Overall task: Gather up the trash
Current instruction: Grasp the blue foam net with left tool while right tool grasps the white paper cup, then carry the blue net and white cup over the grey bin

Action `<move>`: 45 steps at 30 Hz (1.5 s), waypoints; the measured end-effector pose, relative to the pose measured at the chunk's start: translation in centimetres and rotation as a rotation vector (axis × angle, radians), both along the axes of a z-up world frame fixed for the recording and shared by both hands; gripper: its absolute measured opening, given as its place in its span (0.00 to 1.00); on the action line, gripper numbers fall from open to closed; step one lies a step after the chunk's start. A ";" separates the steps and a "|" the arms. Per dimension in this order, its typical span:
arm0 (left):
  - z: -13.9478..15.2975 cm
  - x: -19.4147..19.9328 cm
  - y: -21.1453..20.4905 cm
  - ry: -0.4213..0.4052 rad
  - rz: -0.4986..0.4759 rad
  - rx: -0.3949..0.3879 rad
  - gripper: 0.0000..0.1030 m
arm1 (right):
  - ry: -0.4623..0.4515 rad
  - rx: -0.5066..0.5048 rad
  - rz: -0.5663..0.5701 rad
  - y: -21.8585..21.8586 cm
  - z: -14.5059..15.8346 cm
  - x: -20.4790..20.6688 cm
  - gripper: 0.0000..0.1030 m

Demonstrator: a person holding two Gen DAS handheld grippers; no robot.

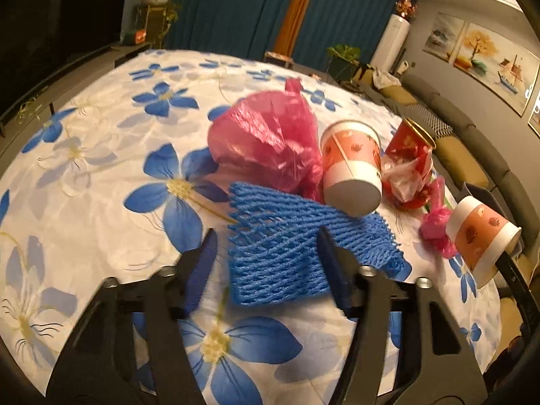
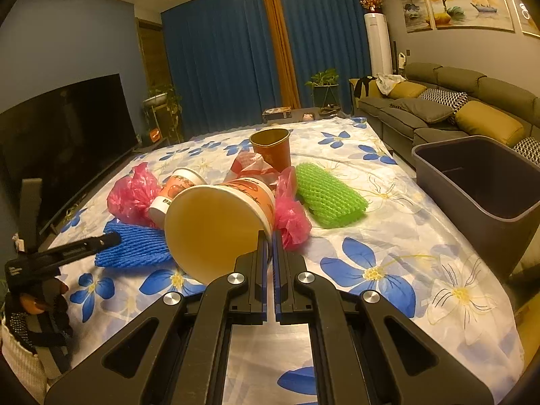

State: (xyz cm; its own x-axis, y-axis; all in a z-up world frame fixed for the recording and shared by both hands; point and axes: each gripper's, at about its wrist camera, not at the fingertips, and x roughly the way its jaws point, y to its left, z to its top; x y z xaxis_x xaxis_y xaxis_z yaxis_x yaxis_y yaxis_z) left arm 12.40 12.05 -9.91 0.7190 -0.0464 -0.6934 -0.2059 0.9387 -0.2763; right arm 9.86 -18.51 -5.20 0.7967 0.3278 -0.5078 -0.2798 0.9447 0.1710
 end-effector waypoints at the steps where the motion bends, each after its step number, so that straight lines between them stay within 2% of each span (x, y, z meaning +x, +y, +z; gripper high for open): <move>1: -0.2 0.1 -0.1 0.007 -0.003 -0.005 0.37 | 0.001 0.001 -0.001 0.0 0.0 0.0 0.04; 3: -0.4 0.2 -0.1 0.017 -0.011 -0.018 0.14 | 0.001 0.005 -0.003 -0.1 0.0 0.0 0.04; 5: -0.6 0.1 -0.2 0.019 -0.020 -0.023 0.06 | -0.001 0.007 -0.003 -0.2 0.0 -0.1 0.04; 6: -0.6 0.0 -0.3 0.016 -0.024 -0.026 0.05 | -0.002 0.007 -0.005 -0.2 0.0 -0.1 0.04; 14: 1.6 -2.1 -0.9 -0.068 -0.037 -0.050 0.03 | -0.017 0.027 -0.010 -0.7 0.7 -0.5 0.04; 23: 8.2 -5.7 -3.1 -0.264 -0.090 -0.018 0.03 | -0.045 0.058 -0.036 -1.9 1.7 -1.2 0.04; 28: 10.7 -6.2 -4.5 -0.332 -0.131 -0.011 0.03 | -0.060 0.071 -0.054 -2.8 2.4 -1.5 0.04; 36: 12.6 -4.3 -8.5 -0.370 -0.222 -0.004 0.03 | -0.094 0.086 -0.118 -5.4 3.5 -1.8 0.04; 45: 14.3 0.2 -14.9 -0.391 -0.362 -0.029 0.03 | -0.166 0.094 -0.276 -11.2 5.4 -1.5 0.04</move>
